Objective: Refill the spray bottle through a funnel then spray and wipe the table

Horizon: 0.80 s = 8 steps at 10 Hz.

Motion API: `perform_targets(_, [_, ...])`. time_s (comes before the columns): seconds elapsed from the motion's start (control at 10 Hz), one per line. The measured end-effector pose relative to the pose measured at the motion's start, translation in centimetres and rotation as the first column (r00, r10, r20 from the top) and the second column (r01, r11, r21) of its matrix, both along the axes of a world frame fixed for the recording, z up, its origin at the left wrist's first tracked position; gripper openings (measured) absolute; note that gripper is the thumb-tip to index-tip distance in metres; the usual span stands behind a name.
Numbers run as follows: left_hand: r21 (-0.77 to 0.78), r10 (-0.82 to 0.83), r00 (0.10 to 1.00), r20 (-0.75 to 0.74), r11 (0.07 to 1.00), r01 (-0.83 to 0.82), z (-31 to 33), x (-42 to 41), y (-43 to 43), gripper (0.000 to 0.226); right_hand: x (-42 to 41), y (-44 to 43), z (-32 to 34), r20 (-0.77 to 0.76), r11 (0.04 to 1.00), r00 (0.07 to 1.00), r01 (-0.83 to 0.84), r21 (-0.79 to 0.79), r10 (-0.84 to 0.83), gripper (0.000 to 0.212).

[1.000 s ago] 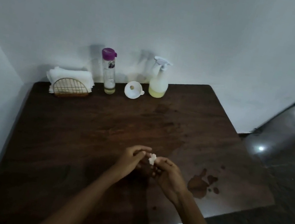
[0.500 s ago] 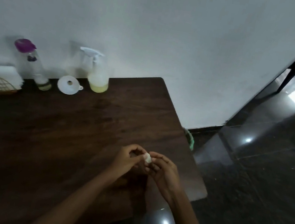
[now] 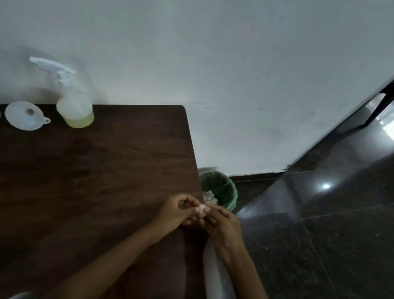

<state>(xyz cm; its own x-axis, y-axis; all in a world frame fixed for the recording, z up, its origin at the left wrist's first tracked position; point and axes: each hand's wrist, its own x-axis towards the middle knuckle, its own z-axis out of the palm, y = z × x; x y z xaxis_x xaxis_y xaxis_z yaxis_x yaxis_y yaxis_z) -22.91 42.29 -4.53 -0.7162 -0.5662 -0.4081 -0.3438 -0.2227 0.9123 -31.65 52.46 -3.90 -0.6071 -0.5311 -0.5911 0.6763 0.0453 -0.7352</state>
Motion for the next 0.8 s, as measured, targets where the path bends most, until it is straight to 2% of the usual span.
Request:
perform_targets(0.2, [0.02, 0.072, 0.996, 0.048, 0.997, -0.073, -0.5, -9.8, -2.4, 0.012, -9.8, -3.4, -1.4, -0.181, 0.99, 0.983, -0.017, 0.14, 0.043, 0.015])
perform_targets(0.3, [0.11, 0.112, 0.985, 0.131, 0.986, -0.126, -1.3, -14.6, -3.4, 0.027, -15.5, -5.4, -3.0, -0.301, 0.975, 0.952, 0.016, 0.221, 0.053, 0.02])
perform_targets(0.4, [0.142, 0.122, 0.969, 0.214, 0.978, -0.154, -1.7, -18.3, -3.8, 0.034, -20.7, -6.9, -5.4, -0.323, 0.951, 0.943, 0.021, 0.31, 0.085, 0.011])
perform_targets(0.6, [0.171, 0.102, 0.95, 0.294, 0.973, -0.157, -2.6, -22.3, -4.2, 0.032, -28.0, -8.4, -9.3, -0.229, 0.903, 0.952, -0.092, 0.42, 0.204, 0.026])
perform_targets(0.8, [0.174, 0.152, 0.931, 0.332, 0.96, -0.219, -3.7, -22.4, -3.8, 0.03, -29.1, -7.3, -9.6, -0.102, 0.942, 0.987, -0.086, 0.323, 0.125, 0.021])
